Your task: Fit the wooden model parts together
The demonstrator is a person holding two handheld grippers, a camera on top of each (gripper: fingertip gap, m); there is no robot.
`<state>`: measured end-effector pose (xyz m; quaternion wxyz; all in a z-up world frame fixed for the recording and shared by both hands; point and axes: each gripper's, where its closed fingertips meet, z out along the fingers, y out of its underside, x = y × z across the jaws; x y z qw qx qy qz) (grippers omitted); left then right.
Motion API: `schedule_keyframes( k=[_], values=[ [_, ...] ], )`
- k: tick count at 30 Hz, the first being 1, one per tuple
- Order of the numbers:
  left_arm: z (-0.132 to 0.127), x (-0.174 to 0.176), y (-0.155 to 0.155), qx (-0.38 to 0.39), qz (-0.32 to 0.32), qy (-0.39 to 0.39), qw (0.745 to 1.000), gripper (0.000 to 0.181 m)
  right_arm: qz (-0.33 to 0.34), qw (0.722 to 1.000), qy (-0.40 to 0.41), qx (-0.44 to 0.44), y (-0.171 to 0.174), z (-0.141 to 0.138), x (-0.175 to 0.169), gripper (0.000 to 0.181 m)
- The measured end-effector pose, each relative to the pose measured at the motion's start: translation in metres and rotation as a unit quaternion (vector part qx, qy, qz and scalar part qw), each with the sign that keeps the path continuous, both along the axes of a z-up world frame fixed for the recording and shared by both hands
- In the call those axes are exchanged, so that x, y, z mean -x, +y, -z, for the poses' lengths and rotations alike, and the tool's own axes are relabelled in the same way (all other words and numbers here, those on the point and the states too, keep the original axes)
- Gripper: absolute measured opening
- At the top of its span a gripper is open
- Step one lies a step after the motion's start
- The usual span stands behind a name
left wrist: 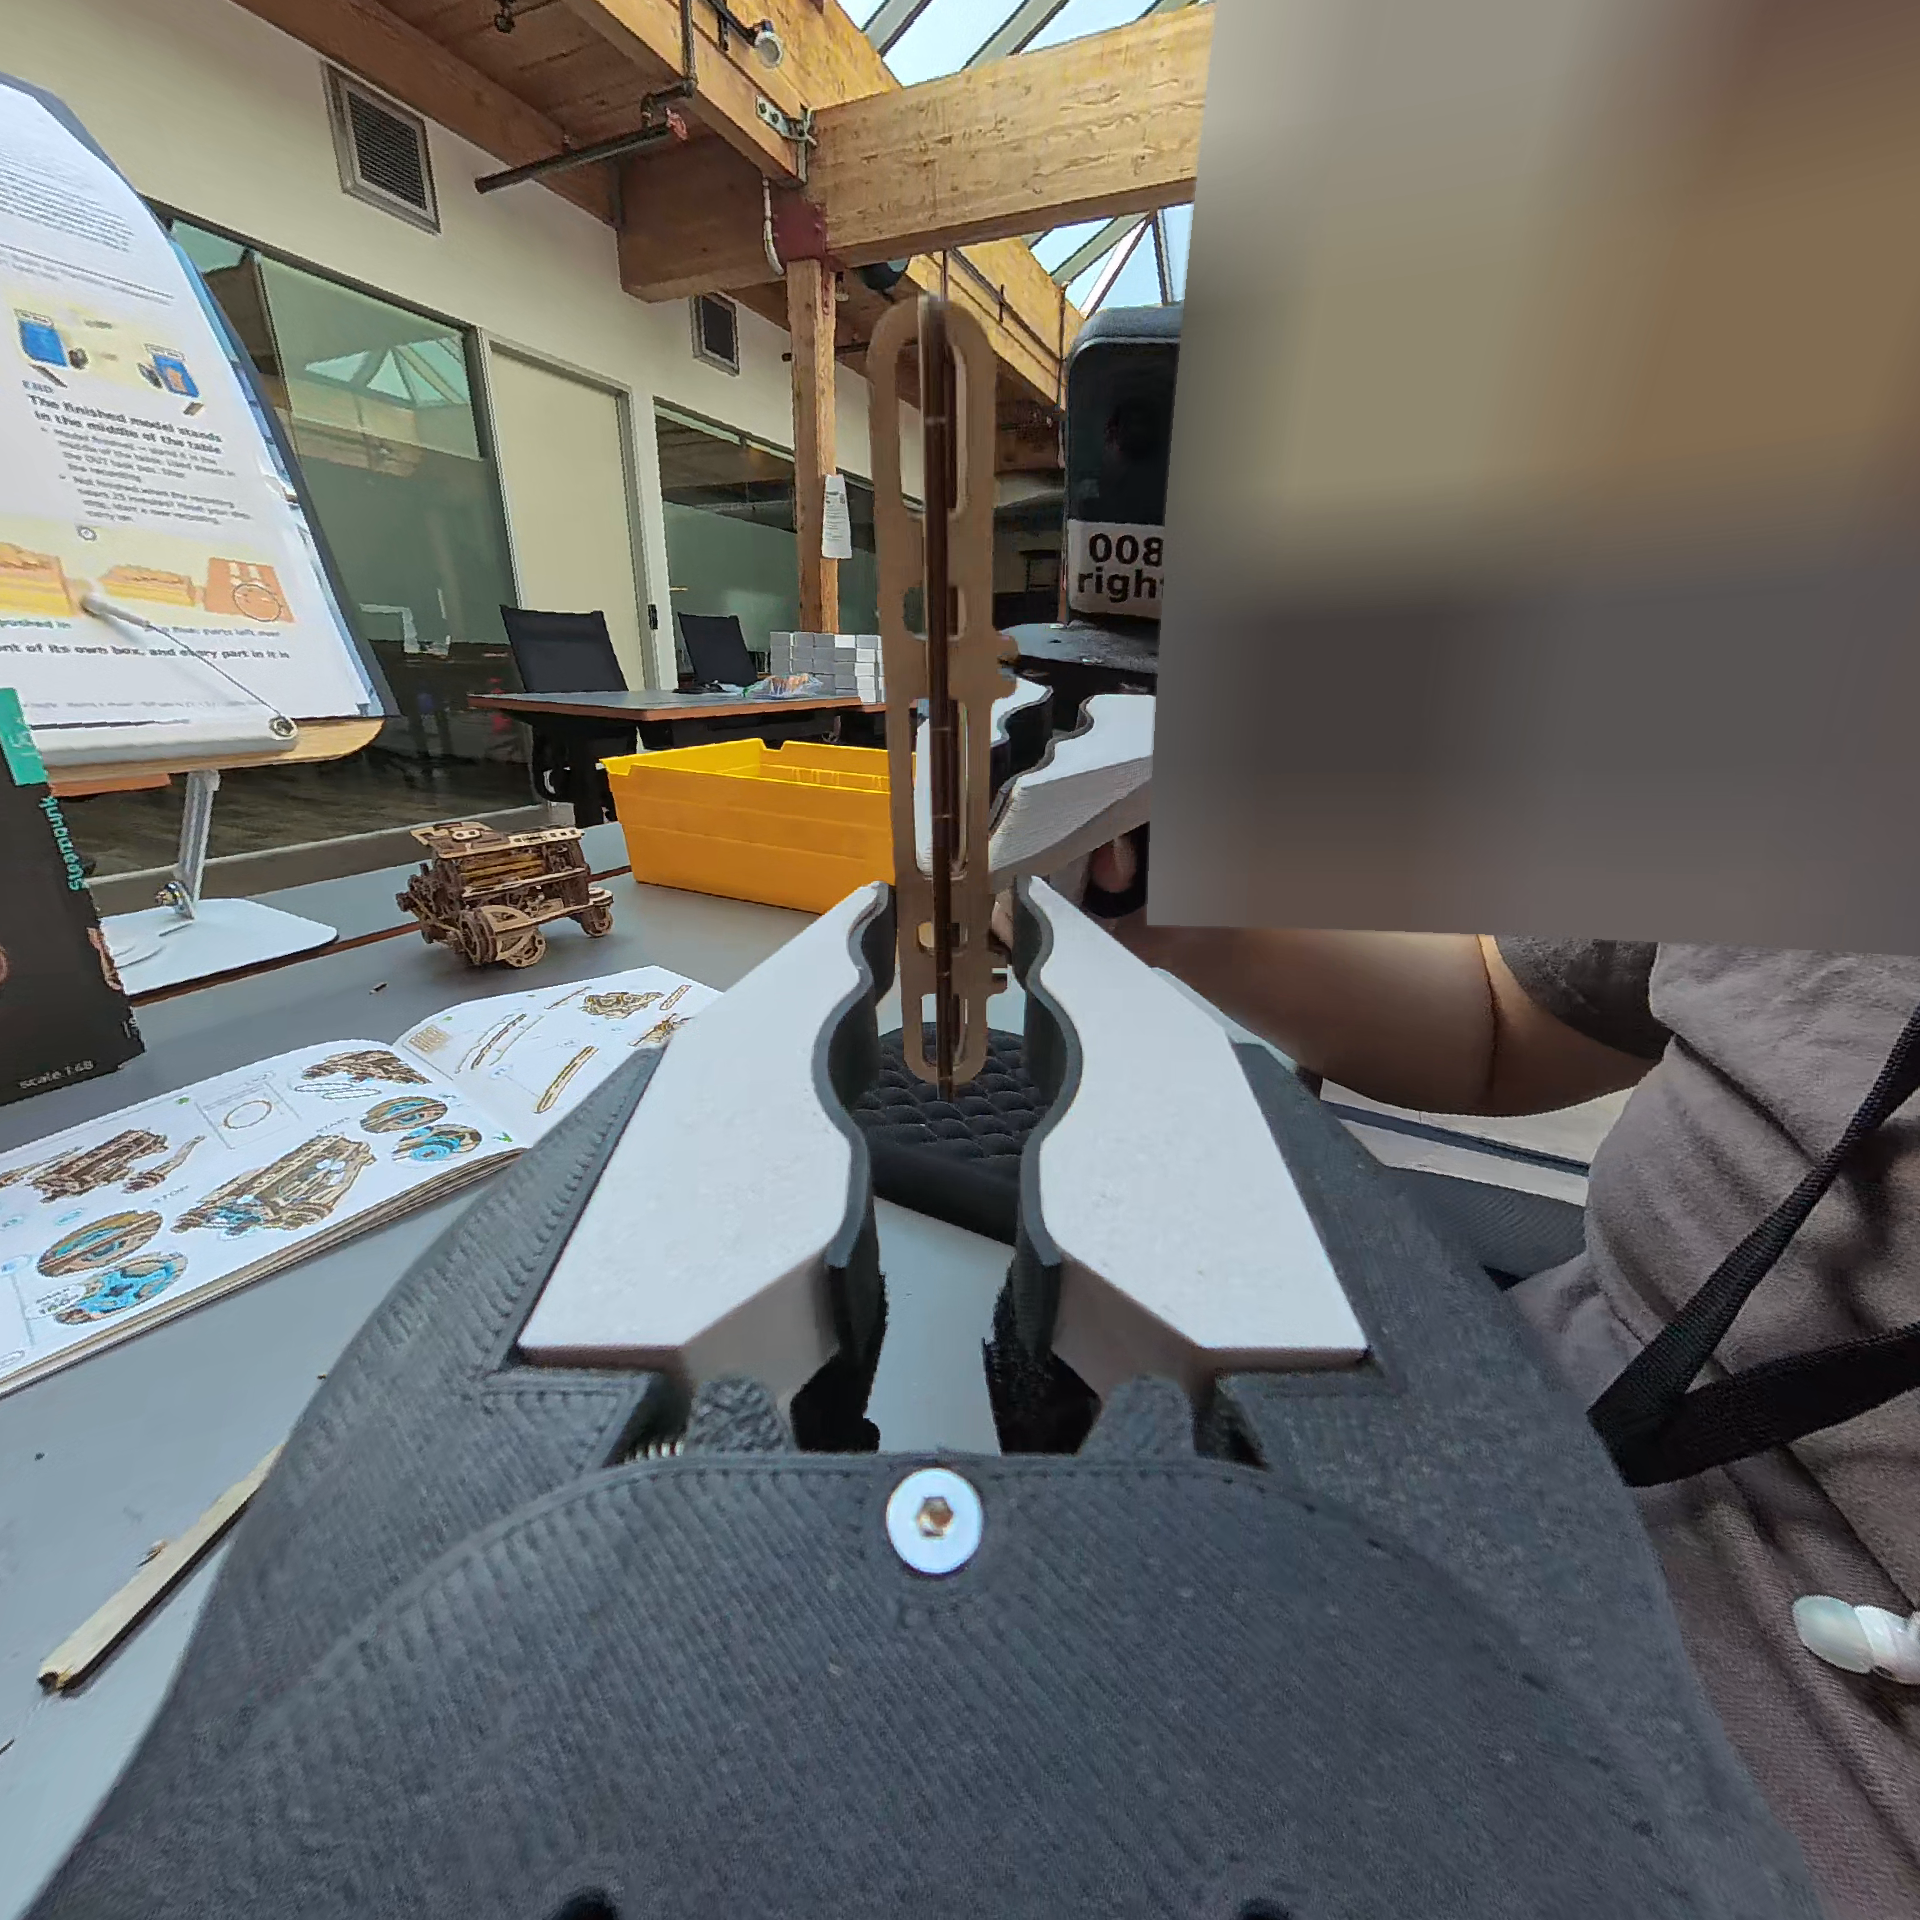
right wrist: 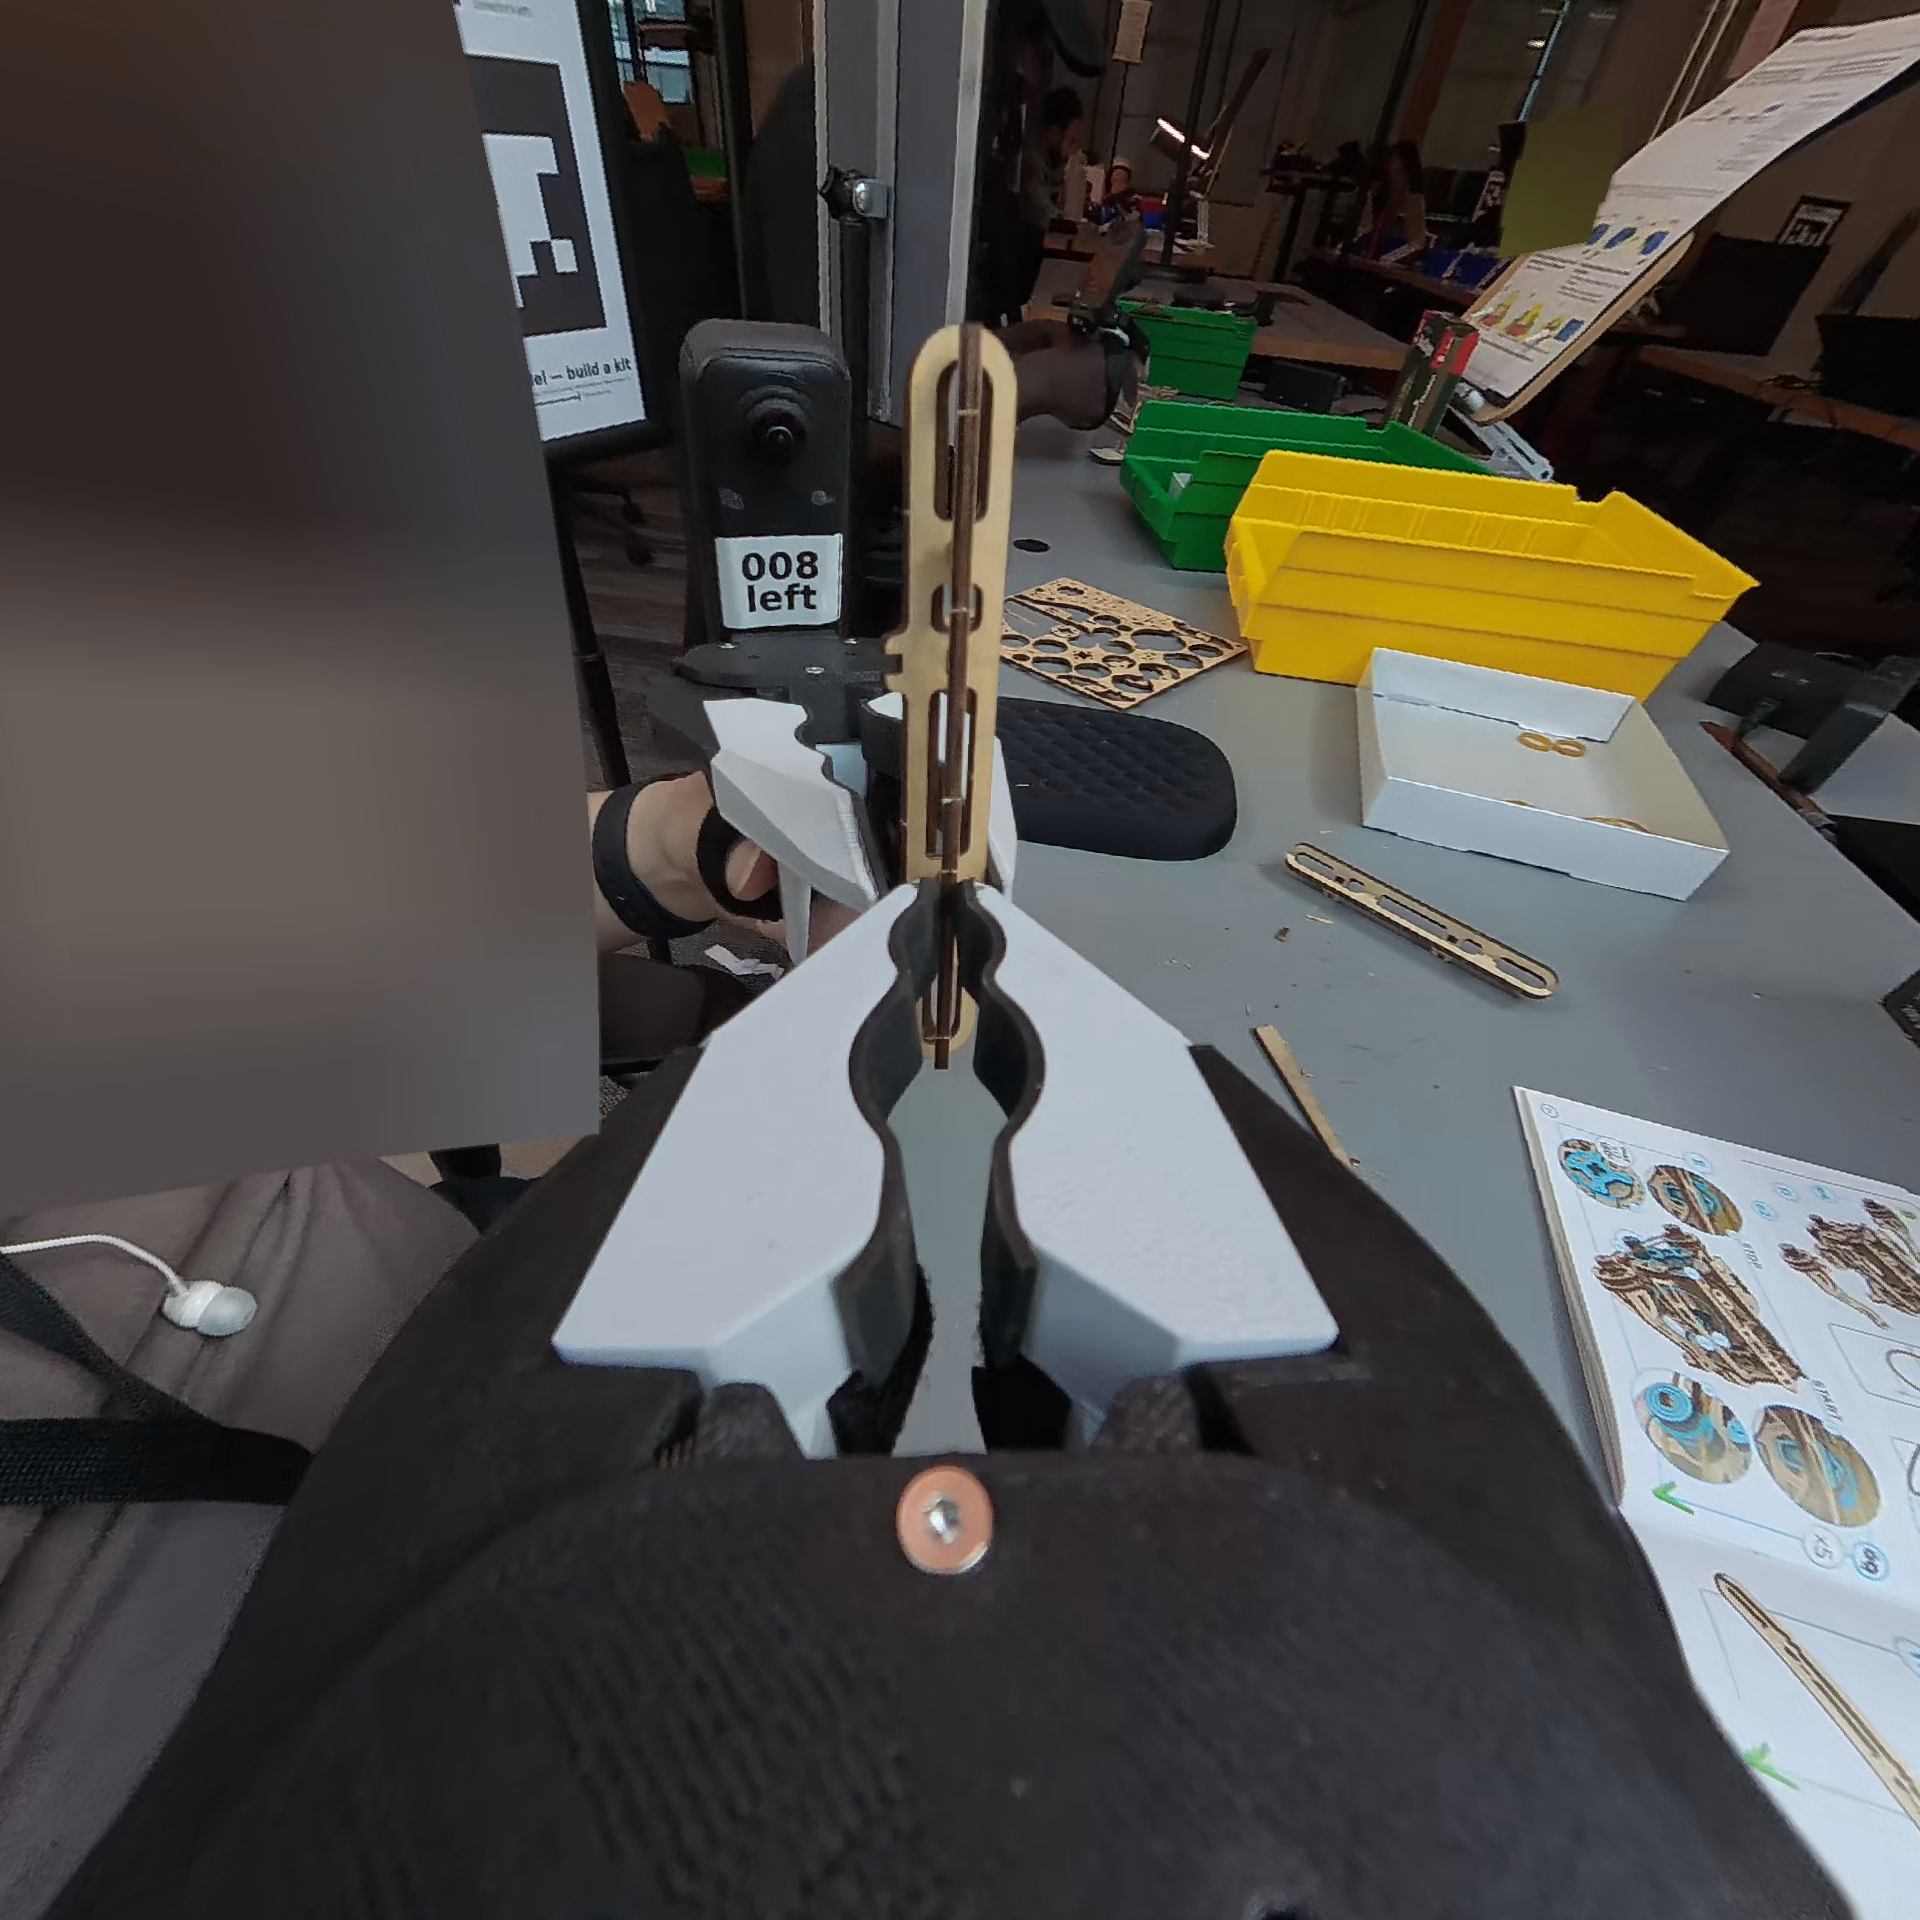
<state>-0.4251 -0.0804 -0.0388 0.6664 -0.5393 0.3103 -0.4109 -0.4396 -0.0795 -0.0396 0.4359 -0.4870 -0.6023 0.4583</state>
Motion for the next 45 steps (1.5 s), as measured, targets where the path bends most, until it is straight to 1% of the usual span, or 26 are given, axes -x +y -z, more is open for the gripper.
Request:
schedule_keyframes(
  k=[1,2,5,7,11,17,20,25,27,29,33,35,37,39,41,43,45],
  values=[
    [0.001,0.0,0.0,0.0,0.0,0.002,1.0,0.019,0.005,1.0,-0.002,-0.006,-0.001,0.001,0.001,0.001],
    [0.001,-0.001,0.0,0.0,0.001,0.003,1.0,0.015,0.011,1.0,-0.004,-0.011,-0.001,0.001,0.001,0.001],
    [0.0,-0.001,-0.002,-0.014,-0.002,0.004,1.0,0.014,0.023,0.999,-0.002,-0.027,0.001,0.0,0.001,0.001],
    [-0.001,-0.002,-0.004,-0.027,-0.005,0.005,1.0,0.014,0.011,1.0,0.002,-0.018,-0.002,-0.001,0.001,0.001],
    [-0.006,0.002,-0.004,-0.03,-0.003,-0.015,0.999,0.014,-0.005,1.0,0.005,0.002,-0.005,-0.001,0.001,0.001],
    [-0.007,0.0,-0.006,-0.034,0.004,-0.008,0.999,0.014,-0.027,0.999,0.01,0.018,-0.007,-0.002,0.0,0.001],
    [-0.007,-0.001,-0.006,-0.016,0.018,-0.014,1.0,0.014,-0.037,0.999,0.013,0.019,-0.008,-0.002,-0.001,0.001],
    [-0.01,0.0,-0.006,0.03,0.055,-0.049,0.997,0.014,-0.054,0.997,0.018,0.048,-0.01,-0.005,-0.001,0.001],
    [-0.009,0.0,-0.005,0.058,0.075,-0.062,0.994,0.014,-0.059,0.996,0.016,0.068,-0.009,-0.005,-0.001,0.001],
    [-0.005,0.0,0.0,0.099,0.085,-0.076,0.989,0.014,-0.065,0.992,0.008,0.107,-0.005,-0.001,0.0,0.0],
    [0.013,0.0,0.009,0.209,0.114,-0.103,0.966,0.014,-0.077,0.974,-0.015,0.211,0.004,0.015,0.001,0.0],
    [0.026,-0.001,0.007,0.249,0.129,-0.092,0.955,0.014,-0.078,0.965,-0.02,0.248,0.01,0.022,0.001,0.0],
    [0.049,0.001,0.013,0.299,0.1,-0.06,0.947,0.014,-0.066,0.958,-0.042,0.275,0.018,0.033,0.001,0.0],
    [0.059,0.006,0.013,0.323,0.085,-0.051,0.941,0.014,-0.042,0.951,-0.094,0.293,0.027,0.053,-0.001,0.0],
    [0.066,0.012,0.012,0.347,0.073,-0.045,0.934,0.014,-0.008,0.936,-0.15,0.319,0.04,0.074,-0.003,0.0],
    [0.072,0.019,0.011,0.362,0.056,-0.037,0.93,0.014,-0.001,0.905,-0.219,0.365,0.043,0.093,-0.006,0.0],
    [0.077,0.024,0.009,0.381,0.045,-0.036,0.923,0.014,0.019,0.883,-0.28,0.376,0.045,0.112,-0.006,0.0]
  ],
)
